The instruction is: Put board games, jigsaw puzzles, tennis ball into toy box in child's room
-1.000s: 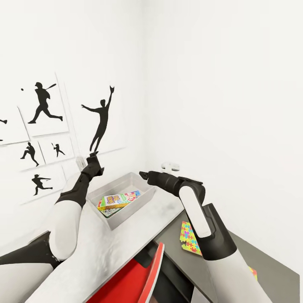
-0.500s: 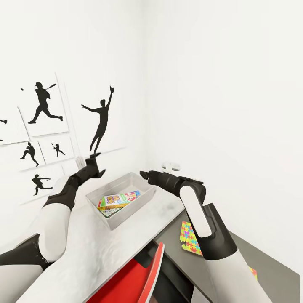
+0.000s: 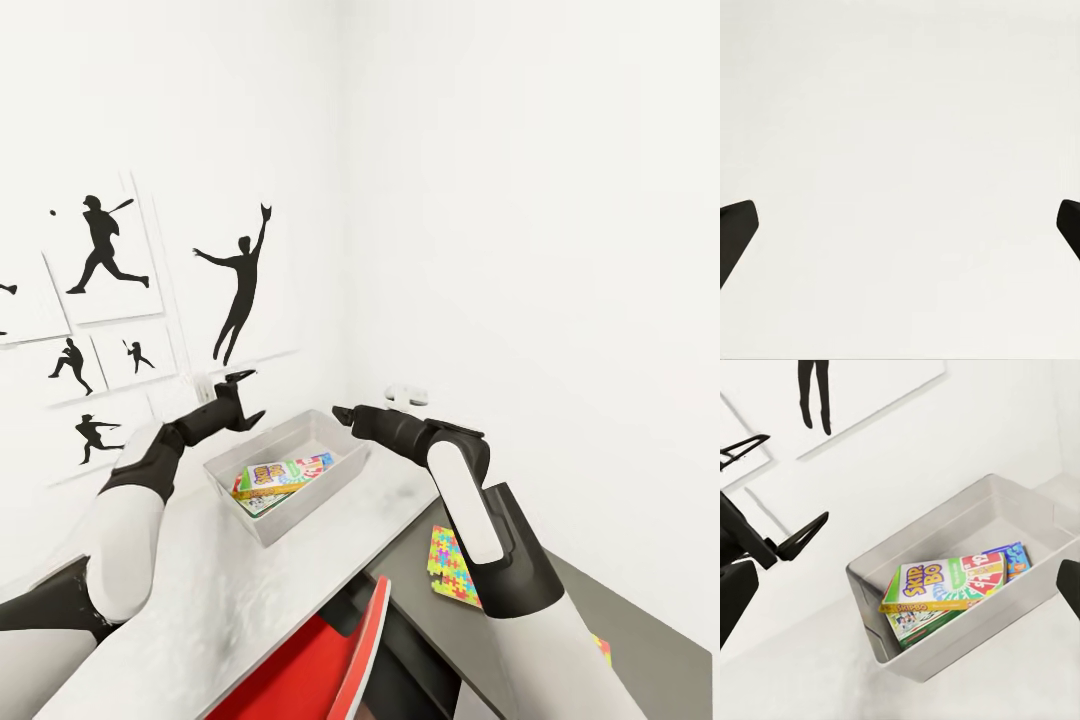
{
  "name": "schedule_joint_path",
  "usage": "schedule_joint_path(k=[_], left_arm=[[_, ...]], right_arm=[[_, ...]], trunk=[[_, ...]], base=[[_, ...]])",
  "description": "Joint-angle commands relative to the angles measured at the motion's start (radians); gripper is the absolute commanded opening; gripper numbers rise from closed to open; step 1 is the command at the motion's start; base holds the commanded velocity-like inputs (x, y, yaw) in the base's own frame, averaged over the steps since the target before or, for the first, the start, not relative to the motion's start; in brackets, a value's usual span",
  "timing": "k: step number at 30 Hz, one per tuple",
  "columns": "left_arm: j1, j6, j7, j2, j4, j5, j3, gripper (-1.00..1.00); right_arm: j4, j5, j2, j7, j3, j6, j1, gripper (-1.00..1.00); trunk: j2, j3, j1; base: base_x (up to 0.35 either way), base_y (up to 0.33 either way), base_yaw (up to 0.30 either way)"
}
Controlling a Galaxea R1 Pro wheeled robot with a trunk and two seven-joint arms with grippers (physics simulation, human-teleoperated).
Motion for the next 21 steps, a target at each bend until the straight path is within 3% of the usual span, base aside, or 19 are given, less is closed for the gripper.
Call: schedule_joint_path(k=[1, 8, 12, 17, 21], left_arm=[[-0.001, 0.009, 0.010, 0.000, 0.005, 0.010, 0.005, 1.00], [-0.001, 0.033, 0.019, 0.001, 0.040, 0.012, 0.012, 1.00], [-0.001, 0.040, 0.021, 0.003, 0.066, 0.016, 0.039, 1.00], [-0.003, 0.077, 0.021, 0.006, 0.104, 0.027, 0.101, 1.00], [-0.003, 0.089, 0.029, 0.007, 0.112, 0.028, 0.120, 1.00]], right_arm=[[-0.001, -0.010, 0.000, -0.010, 0.000, 0.002, -0.001, 1.00], [0.000, -0.011, 0.000, -0.008, -0.007, 0.000, -0.001, 1.00], [0.001, -0.011, 0.000, -0.010, -0.011, 0.000, -0.001, 1.00], [0.001, -0.010, 0.000, -0.010, -0.013, 0.001, -0.001, 1.00], [0.000, -0.010, 0.000, -0.010, -0.013, 0.002, -0.001, 1.00]], trunk=[[-0.001, 0.000, 0.000], [-0.001, 0.000, 0.000], [-0.001, 0.000, 0.000], [-0.001, 0.000, 0.000], [-0.001, 0.000, 0.000]], base=[[0.000, 0.000, 0.000], [0.000, 0.000, 0.000], [0.000, 0.000, 0.000], [0.000, 0.000, 0.000], [0.000, 0.000, 0.000]])
